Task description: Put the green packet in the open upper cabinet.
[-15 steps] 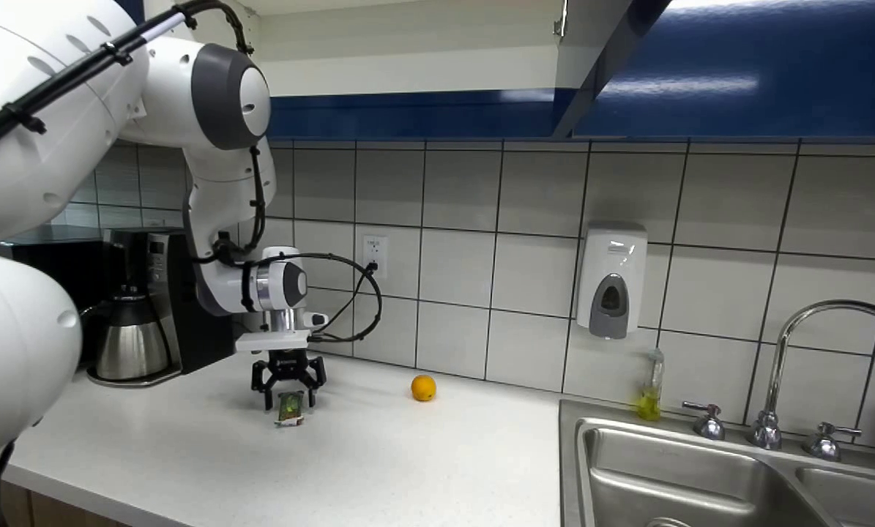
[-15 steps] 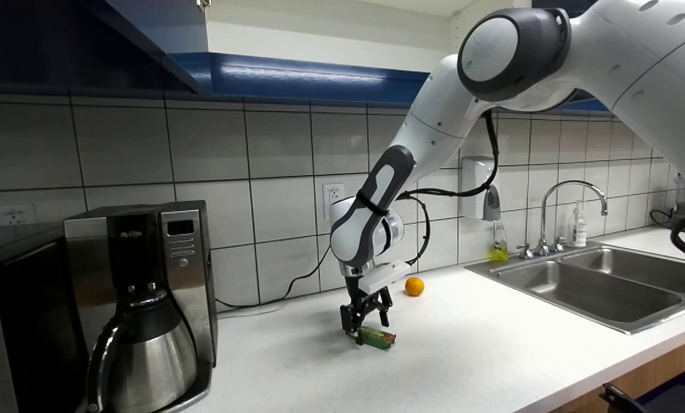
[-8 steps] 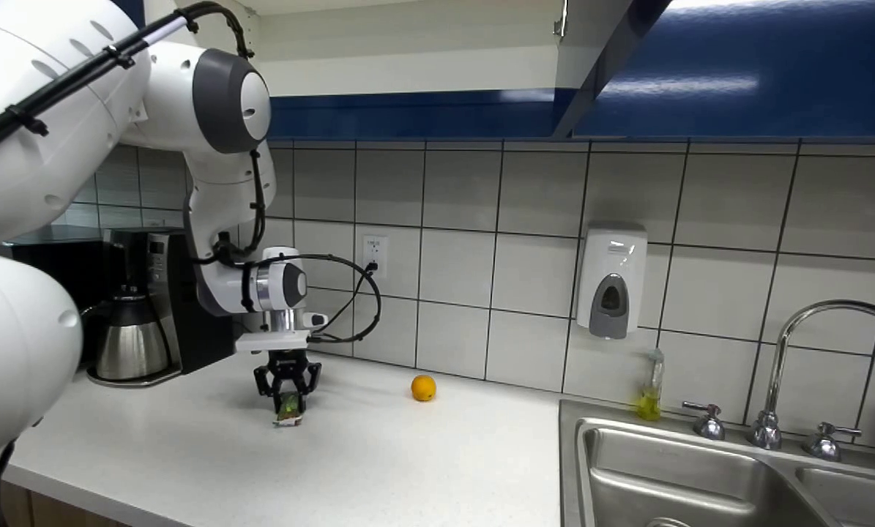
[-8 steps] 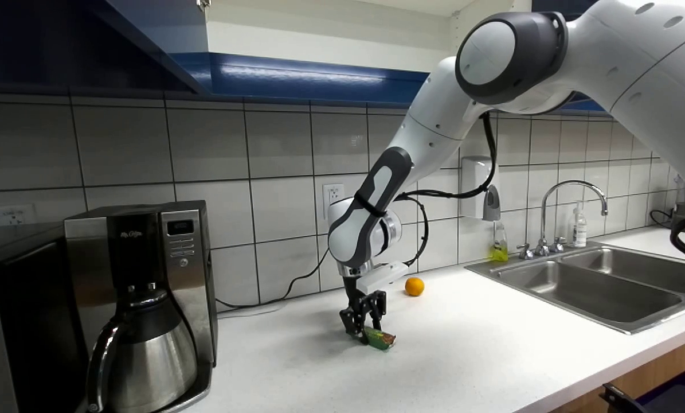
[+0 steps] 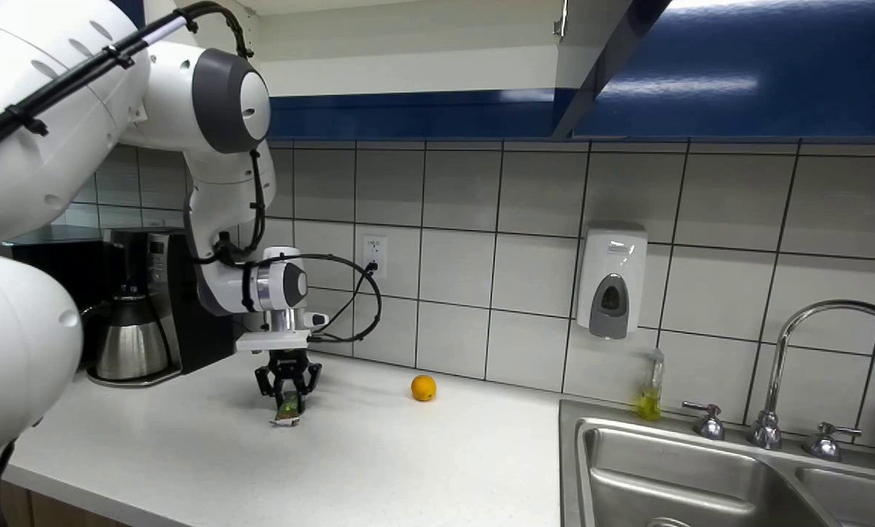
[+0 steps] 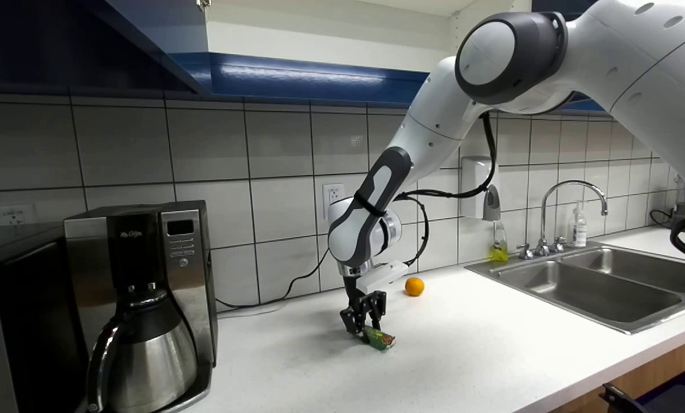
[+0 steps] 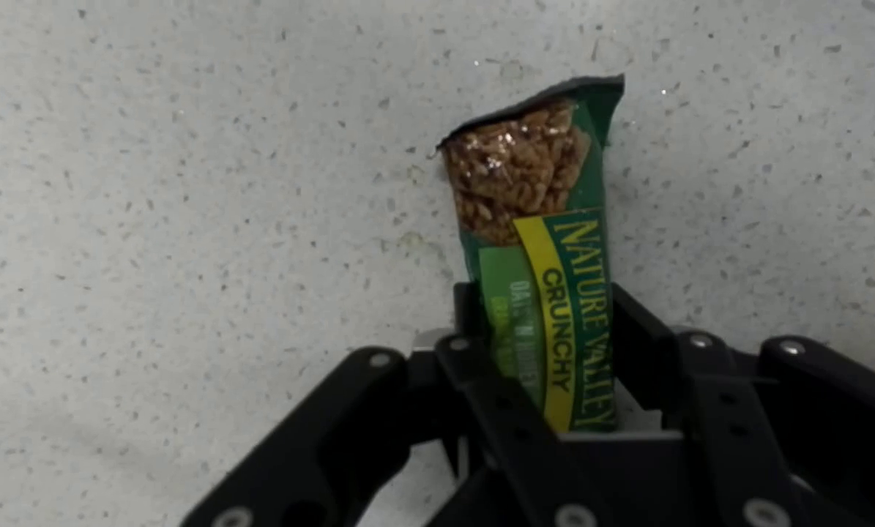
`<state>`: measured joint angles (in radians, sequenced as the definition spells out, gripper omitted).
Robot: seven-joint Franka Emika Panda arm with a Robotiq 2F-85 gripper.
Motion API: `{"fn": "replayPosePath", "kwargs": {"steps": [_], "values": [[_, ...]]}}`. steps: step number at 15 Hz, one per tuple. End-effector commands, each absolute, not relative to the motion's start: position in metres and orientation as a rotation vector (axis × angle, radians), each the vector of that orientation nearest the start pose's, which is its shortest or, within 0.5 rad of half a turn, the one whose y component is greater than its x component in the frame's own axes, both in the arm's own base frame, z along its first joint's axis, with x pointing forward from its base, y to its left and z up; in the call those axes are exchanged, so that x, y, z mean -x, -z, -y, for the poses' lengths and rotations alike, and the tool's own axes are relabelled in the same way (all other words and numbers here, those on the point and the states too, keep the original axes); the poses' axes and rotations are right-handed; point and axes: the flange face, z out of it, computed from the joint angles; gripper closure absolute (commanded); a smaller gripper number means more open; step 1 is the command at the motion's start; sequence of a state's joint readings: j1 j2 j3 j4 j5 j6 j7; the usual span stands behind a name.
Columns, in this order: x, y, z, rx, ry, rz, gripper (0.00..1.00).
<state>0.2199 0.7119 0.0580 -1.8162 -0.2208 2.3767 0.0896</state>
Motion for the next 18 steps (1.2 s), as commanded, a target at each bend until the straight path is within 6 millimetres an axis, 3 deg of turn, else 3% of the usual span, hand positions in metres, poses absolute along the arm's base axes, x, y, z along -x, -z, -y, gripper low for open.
{"fn": "replayPosePath", "kwargs": {"steps": [1,11,18], "values": [[-0.609,-0.144,-0.167,3.223,-0.23,0.512,0.82],[-0.61,-0.199,-0.17,3.195,-0.138,0.472,0.82],[-0.576,-0.216,-0.147,3.202,-0.201,0.434,0.82]]}}
